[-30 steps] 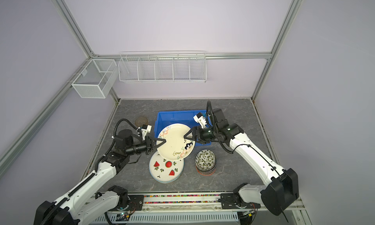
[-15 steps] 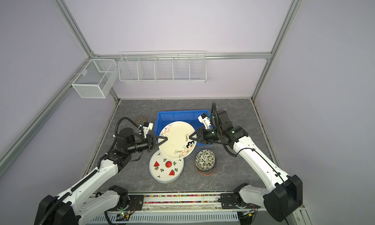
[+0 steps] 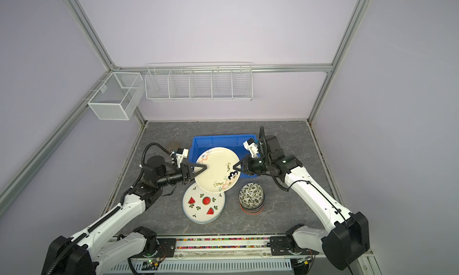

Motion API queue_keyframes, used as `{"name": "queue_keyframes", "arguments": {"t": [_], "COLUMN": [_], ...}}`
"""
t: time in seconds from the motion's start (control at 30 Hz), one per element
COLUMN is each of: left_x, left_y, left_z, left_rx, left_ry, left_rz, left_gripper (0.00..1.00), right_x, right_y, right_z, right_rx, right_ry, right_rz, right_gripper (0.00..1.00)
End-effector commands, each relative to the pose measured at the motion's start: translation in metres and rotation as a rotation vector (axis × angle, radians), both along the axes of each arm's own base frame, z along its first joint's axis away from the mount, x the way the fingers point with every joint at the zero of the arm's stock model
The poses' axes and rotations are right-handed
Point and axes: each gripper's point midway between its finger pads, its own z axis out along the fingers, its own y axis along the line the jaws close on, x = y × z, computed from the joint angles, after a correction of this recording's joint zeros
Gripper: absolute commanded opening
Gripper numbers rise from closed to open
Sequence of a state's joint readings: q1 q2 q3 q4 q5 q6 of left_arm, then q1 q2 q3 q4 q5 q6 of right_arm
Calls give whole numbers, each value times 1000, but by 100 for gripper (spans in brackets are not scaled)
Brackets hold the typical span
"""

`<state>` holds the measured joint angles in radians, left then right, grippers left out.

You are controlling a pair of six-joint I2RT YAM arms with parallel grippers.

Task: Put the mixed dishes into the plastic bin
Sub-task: 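Grasp the raised flower plate rim with the left gripper while right gripper holds it, then lower the flower plate into the bin with the right gripper while left draws back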

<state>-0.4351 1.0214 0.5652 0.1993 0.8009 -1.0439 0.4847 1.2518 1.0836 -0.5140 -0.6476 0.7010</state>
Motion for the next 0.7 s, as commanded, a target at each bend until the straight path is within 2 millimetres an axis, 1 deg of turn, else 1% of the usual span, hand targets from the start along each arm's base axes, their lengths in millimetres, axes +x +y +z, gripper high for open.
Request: {"name": "queue_keyframes", "arguments": {"t": [0.0, 0.03, 0.13, 0.23, 0.3, 0.47, 0.57, 0.67], "left_x": [2, 2, 5, 8, 10, 16, 15, 13], "left_y": [-1, 0, 7, 17, 24, 44, 51, 51], "left_z": [18, 17, 10, 9, 11, 12, 13, 14], "left_rx": [-28, -22, 20, 39, 42, 53, 74, 90], "left_ry": [-53, -52, -47, -55, -55, -43, -48, -53], "left_rz": [10, 17, 63, 115, 139, 193, 205, 199], "left_gripper": [63, 72, 89, 97, 100, 99, 99, 99], "right_x": [13, 15, 22, 30, 36, 58, 74, 94], "right_y": [6, 5, 1, -4, -5, -4, 0, 5], "right_z": [24, 25, 22, 21, 20, 17, 13, 7], "right_rx": [77, 77, 68, 61, 57, 41, 15, 1], "right_ry": [-79, -81, -66, -54, -52, -46, -53, -53], "right_rz": [1, -5, -28, -52, -64, -78, -77, -78], "right_gripper": [7, 7, 7, 7, 7, 7, 7, 7]}}
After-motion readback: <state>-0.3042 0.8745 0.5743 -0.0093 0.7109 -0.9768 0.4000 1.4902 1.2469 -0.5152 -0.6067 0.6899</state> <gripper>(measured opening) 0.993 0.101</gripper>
